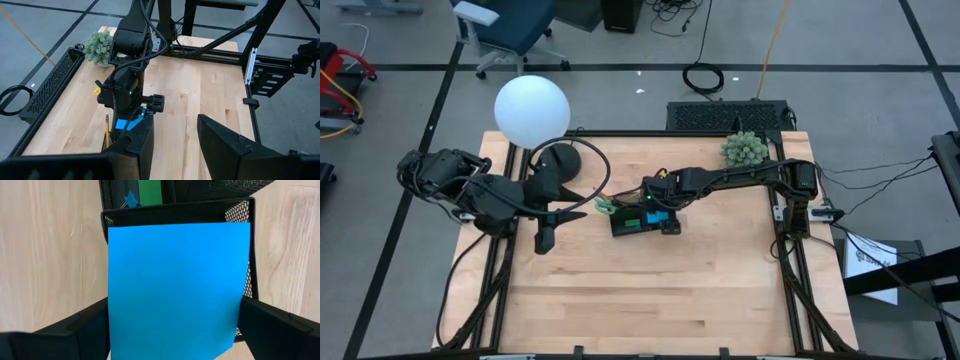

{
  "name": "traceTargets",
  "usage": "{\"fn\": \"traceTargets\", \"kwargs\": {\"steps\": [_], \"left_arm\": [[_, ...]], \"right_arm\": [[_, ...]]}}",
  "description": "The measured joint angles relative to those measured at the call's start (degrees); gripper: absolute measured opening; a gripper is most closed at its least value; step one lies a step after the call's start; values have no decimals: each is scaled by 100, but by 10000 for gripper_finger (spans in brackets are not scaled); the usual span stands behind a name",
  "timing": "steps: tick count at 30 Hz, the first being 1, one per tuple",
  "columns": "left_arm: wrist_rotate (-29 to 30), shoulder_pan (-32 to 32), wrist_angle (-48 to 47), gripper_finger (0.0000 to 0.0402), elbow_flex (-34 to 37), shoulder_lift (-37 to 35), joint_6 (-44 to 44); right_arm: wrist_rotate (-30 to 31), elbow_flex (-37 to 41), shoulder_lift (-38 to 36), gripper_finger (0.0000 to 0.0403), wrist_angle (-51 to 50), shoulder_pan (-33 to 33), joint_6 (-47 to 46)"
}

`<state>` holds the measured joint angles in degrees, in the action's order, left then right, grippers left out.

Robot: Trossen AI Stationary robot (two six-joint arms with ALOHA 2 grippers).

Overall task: Pick and place office supplies into organizer
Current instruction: Put the blue sticky notes into the black desk organizer, then return to Home Position

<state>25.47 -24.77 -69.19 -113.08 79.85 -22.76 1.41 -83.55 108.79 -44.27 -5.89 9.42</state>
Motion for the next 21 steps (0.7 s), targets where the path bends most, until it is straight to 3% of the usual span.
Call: {"fn": "traceTargets", "kwargs": {"steps": [10, 21], "left_arm": [[1, -1, 0, 145, 0, 1, -1], [0, -2, 0, 145, 0, 0, 0]], "right_arm": [[0, 0, 0, 397, 54, 0, -266], [1, 0, 0, 397, 53, 0, -102]]}}
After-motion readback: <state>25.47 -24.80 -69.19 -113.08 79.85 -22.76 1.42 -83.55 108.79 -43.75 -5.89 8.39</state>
